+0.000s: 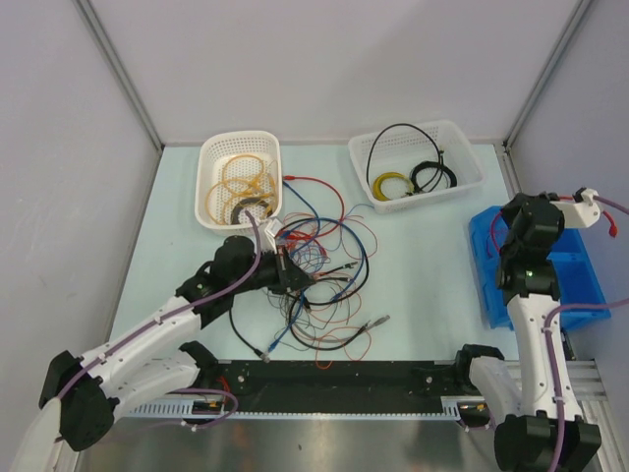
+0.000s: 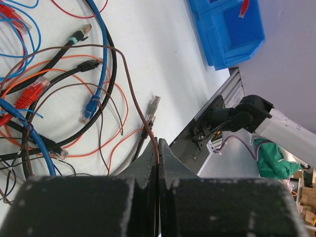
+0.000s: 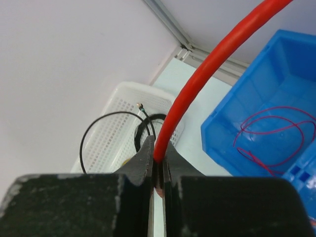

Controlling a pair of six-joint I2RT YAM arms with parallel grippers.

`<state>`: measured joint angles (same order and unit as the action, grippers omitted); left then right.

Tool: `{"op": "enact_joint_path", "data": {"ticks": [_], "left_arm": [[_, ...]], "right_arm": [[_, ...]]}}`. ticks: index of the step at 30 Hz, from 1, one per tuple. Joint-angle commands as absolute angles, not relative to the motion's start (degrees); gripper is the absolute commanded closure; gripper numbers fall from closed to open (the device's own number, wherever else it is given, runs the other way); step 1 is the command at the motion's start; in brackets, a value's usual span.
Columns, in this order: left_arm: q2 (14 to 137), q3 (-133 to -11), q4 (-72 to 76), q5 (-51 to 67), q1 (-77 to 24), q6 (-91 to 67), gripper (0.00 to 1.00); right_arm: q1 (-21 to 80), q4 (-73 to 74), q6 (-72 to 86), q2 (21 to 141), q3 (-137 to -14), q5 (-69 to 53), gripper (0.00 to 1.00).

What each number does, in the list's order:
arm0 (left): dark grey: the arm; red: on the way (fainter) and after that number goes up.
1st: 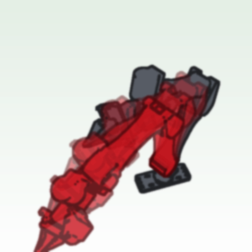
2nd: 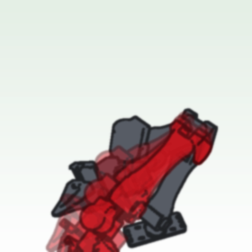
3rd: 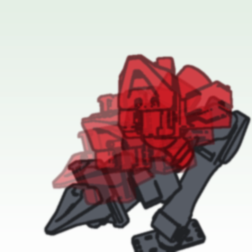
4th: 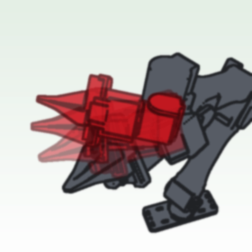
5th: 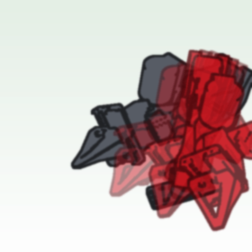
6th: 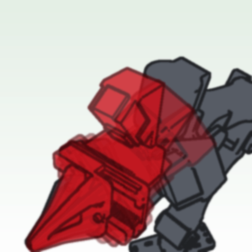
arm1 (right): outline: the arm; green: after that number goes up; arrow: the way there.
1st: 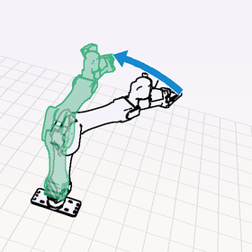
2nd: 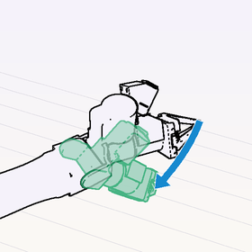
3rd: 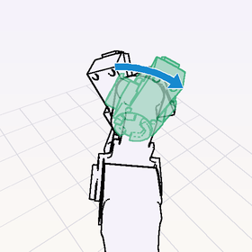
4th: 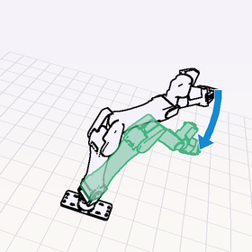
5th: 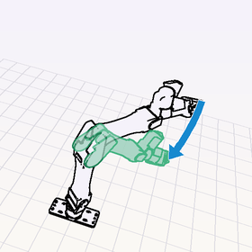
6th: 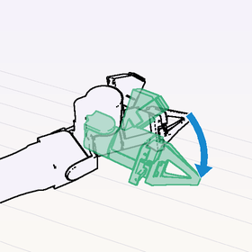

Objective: Untangle the cables

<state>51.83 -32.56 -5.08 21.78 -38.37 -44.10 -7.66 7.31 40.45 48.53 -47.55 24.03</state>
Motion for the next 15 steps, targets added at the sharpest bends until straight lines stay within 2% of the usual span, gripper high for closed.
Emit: {"op": "enact_joint_path", "data": {"ticks": [1,8,15], "left_arm": [[52.5,-34.4,-4.6,22.8,-39.5,-44.6,1.00],[52.7,-36.3,-6.9,21.5,-39.8,-43.7,1.00],[54.1,-36.9,-6.4,21.4,-40.3,-44.2,1.00]], "right_arm": [[-5.2,12.9,40.9,45.8,-44.5,30.3,1.00],[-7.4,14.2,43.1,44.0,-35.9,30.3,1.00],[-10.3,14.6,46.2,46.5,-34.1,24.3,1.00]]}}
